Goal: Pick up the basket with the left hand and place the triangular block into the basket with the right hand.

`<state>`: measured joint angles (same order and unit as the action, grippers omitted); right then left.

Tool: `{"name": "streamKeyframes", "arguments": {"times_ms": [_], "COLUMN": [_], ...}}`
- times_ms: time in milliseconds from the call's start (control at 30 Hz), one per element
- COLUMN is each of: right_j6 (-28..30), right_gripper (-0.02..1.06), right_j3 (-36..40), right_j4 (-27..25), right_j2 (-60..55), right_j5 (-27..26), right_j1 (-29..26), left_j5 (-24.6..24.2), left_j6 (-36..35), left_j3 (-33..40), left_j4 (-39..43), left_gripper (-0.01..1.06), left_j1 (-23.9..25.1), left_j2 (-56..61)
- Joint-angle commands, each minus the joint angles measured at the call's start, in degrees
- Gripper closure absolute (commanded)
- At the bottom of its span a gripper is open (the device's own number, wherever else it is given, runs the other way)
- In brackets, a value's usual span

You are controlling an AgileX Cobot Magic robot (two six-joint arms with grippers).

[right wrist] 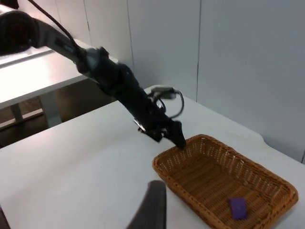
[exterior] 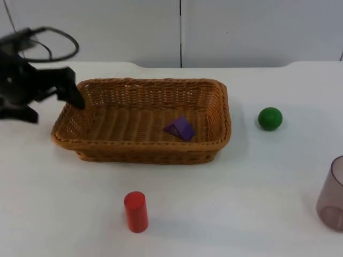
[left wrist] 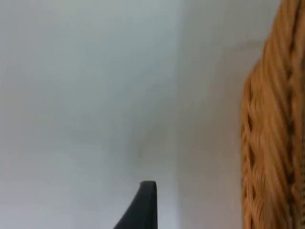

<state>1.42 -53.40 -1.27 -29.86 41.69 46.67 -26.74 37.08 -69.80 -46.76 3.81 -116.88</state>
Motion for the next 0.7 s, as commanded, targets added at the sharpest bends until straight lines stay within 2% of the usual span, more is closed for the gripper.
{"name": "streamKeyframes", "arguments": {"times_ms": [0, 267, 600, 667], "right_j6": [-0.1, -0.1, -0.1, -0.1], "right_gripper": [0.26, 0.26, 0.26, 0.26], "right_j3": [0.1, 0.1, 0.5, 0.9], "right_j4": [1.3, 2.9, 5.2, 5.2], "right_j2": [0.2, 0.2, 0.2, 0.2], "right_j5": [-1.0, -2.2, -2.6, -2.4], "right_j1": [-0.2, -0.2, -0.2, -0.2], "left_j5": [0.7, -2.3, -3.9, -4.4], "left_j6": [-0.1, -1.6, -1.4, -1.4], "left_j3": [-0.4, 2.0, 17.6, 19.0], "left_j4": [3.7, 5.9, 6.7, 7.3], "left_gripper": [0.14, 0.14, 0.14, 0.14], "left_j1": [1.2, 1.2, 0.8, 0.8], "left_j2": [5.2, 18.8, 44.6, 47.7]}}
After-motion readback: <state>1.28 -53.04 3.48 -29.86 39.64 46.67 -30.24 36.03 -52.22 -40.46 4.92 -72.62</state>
